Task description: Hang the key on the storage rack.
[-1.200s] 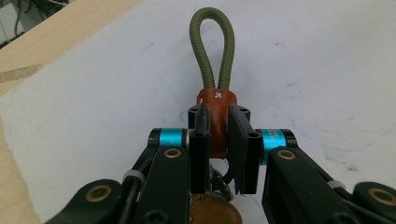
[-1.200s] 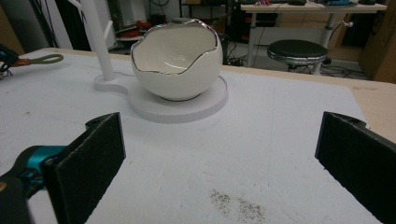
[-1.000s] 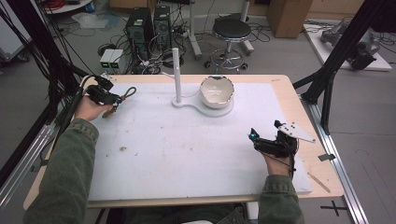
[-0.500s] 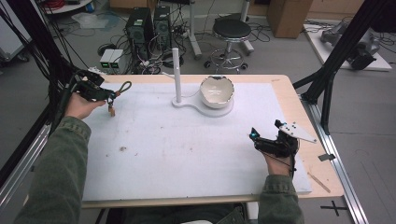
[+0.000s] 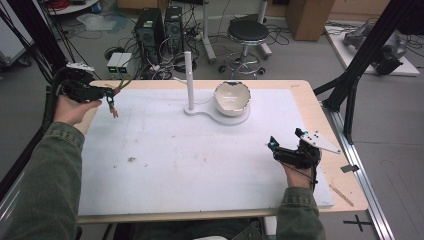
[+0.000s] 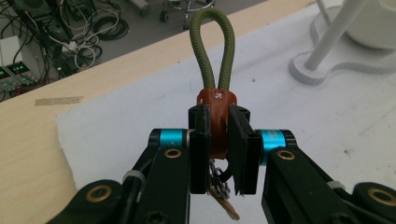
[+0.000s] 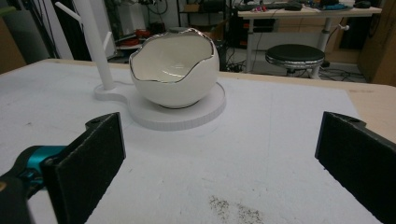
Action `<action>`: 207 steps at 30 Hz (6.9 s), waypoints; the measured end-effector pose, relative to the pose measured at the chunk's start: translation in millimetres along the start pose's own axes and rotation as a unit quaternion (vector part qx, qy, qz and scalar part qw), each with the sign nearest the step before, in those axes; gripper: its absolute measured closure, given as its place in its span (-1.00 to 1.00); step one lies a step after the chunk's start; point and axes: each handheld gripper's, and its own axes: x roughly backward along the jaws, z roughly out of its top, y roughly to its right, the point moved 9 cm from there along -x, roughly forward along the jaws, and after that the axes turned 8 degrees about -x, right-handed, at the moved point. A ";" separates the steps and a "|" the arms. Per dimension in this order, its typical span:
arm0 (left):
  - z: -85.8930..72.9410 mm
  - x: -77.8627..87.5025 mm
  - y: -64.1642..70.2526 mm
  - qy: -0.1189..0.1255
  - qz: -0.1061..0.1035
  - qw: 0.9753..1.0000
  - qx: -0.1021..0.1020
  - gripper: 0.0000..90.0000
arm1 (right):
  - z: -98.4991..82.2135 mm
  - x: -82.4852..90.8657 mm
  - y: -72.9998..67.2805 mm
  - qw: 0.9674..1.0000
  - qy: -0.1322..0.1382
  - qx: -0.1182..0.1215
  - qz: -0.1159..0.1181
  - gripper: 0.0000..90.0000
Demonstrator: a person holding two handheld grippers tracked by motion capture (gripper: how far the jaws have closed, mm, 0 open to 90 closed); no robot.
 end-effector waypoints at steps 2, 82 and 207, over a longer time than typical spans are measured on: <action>1.4 4.8 -1.3 -0.004 0.006 1.000 -0.002 0.76 | 0.1 0.3 0.1 1.000 0.000 0.000 0.000 -0.99; 92.1 -33.7 97.4 0.047 -0.112 0.992 -0.014 0.76 | 1.2 4.7 5.1 1.000 0.006 -0.015 0.002 -0.99; 20.2 -19.7 88.5 0.078 0.018 0.997 0.006 -0.96 | -1.5 3.8 4.8 1.000 -0.001 -0.010 0.008 -0.99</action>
